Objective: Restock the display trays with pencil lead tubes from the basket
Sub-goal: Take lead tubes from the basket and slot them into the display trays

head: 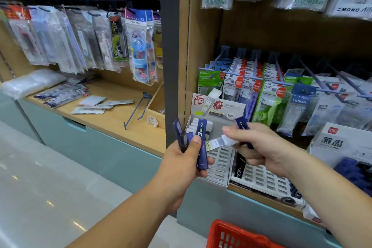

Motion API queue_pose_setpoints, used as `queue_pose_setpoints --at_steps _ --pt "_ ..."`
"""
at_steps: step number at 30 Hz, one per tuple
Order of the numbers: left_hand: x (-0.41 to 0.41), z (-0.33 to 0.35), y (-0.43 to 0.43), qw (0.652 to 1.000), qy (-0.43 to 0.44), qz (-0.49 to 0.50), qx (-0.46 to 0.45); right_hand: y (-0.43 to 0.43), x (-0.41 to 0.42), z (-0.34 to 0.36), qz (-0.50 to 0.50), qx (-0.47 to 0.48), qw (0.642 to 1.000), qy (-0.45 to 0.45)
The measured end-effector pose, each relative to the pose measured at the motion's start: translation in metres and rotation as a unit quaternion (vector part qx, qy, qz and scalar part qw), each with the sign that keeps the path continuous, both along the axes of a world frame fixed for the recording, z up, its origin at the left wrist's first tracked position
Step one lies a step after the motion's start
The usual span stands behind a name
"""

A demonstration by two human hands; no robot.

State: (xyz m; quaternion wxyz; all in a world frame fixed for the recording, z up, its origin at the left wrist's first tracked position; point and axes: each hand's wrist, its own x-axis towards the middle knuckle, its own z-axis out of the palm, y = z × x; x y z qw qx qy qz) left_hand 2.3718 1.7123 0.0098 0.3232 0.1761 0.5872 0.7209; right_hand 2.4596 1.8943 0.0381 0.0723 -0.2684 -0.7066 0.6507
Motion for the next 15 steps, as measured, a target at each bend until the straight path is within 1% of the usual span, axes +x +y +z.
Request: queue_pose_setpoints --at_steps 2,3,6,8,9,12,15 --pt "0.000 0.003 0.000 1.000 -0.008 0.009 0.006 -0.003 0.000 -0.001 -0.001 0.007 1.000 0.007" --pt "0.000 0.004 0.000 1.000 -0.012 0.011 0.009 -0.003 -0.001 -0.001 -0.017 0.004 1.000 0.014" --pt "0.000 0.002 -0.002 1.000 -0.014 0.018 -0.001 -0.004 -0.007 -0.003 -0.128 0.028 0.990 0.059" --pt "-0.001 -0.002 -0.005 0.999 -0.005 0.018 -0.031 -0.003 -0.011 0.000 -0.191 0.104 0.971 0.098" --pt "-0.002 -0.004 -0.008 0.999 -0.003 0.012 -0.051 -0.002 -0.013 0.002 -0.201 0.155 0.961 0.109" --pt "-0.006 -0.011 -0.017 0.993 -0.005 -0.025 -0.117 -0.001 -0.024 0.001 -0.171 0.280 0.940 0.096" --pt "-0.010 -0.016 -0.026 0.982 -0.004 -0.081 -0.171 -0.003 -0.041 -0.011 -0.144 0.362 0.919 0.060"
